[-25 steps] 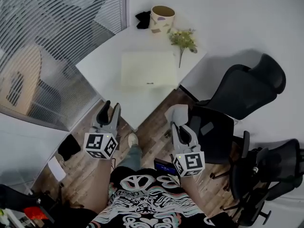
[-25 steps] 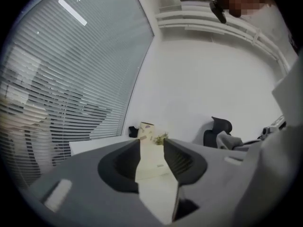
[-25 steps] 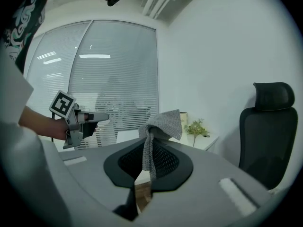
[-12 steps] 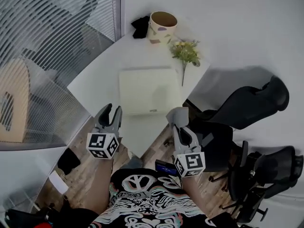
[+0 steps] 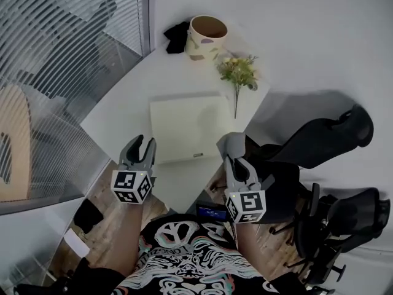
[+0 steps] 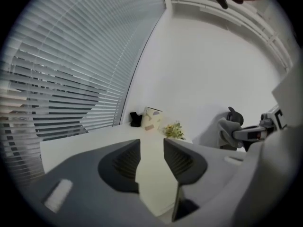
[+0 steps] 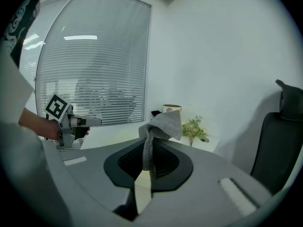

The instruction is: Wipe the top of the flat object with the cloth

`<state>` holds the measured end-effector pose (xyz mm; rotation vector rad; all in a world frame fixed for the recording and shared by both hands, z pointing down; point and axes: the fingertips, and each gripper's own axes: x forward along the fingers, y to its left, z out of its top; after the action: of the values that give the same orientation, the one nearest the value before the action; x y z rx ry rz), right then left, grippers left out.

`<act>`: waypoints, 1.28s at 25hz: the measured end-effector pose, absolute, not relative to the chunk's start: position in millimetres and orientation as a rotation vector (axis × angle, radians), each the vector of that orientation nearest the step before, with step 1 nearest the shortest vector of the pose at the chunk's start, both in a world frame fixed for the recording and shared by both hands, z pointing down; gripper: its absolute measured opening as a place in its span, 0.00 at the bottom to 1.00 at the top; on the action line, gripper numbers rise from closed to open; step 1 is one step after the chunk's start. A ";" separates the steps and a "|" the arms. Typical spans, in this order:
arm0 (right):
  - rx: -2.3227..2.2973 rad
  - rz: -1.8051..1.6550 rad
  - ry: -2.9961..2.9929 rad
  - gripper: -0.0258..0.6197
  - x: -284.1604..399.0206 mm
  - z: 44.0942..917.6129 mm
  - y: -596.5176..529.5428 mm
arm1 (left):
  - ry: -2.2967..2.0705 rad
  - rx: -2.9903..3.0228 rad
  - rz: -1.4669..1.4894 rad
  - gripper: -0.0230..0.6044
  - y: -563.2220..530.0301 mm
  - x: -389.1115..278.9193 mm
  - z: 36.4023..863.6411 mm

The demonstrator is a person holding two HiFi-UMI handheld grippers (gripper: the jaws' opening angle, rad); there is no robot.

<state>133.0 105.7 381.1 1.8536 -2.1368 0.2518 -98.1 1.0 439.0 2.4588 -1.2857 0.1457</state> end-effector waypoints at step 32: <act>1.688 0.383 -2.073 0.06 189.8 474.2 -13.0 | -1.214 2.244 0.302 0.32 -59.6 -75.2 529.6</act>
<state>189.8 -13.0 474.2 1.6885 -2.0727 0.3831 -75.2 -59.6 529.6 2.2437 -1.2140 0.3024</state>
